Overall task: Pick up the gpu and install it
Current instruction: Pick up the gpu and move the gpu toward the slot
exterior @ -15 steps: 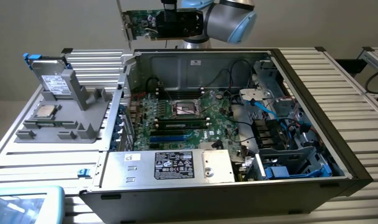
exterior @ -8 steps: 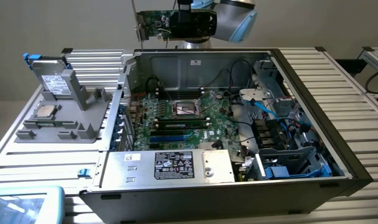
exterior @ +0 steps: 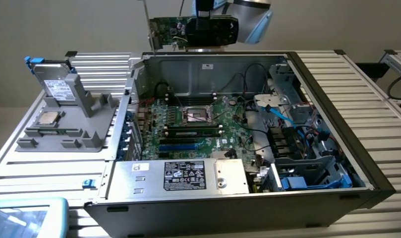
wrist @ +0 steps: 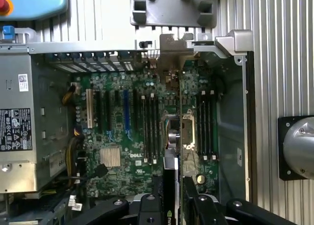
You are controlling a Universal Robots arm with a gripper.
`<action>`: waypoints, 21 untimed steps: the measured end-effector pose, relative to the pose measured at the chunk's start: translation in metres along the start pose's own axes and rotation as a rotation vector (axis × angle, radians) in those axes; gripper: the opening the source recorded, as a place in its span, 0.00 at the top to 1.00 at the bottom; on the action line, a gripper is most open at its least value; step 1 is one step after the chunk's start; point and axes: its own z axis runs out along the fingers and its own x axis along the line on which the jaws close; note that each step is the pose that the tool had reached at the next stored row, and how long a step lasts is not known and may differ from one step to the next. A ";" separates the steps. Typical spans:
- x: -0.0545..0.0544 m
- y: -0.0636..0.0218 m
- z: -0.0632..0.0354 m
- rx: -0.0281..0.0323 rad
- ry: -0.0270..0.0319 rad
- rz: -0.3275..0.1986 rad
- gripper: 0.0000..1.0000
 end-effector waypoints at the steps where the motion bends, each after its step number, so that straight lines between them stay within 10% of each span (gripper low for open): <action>1: 0.003 -0.0002 0.0001 0.0000 -0.0003 0.001 0.72; 21: 0.042 -0.0023 0.0103 0.0013 -0.0068 0.031 0.72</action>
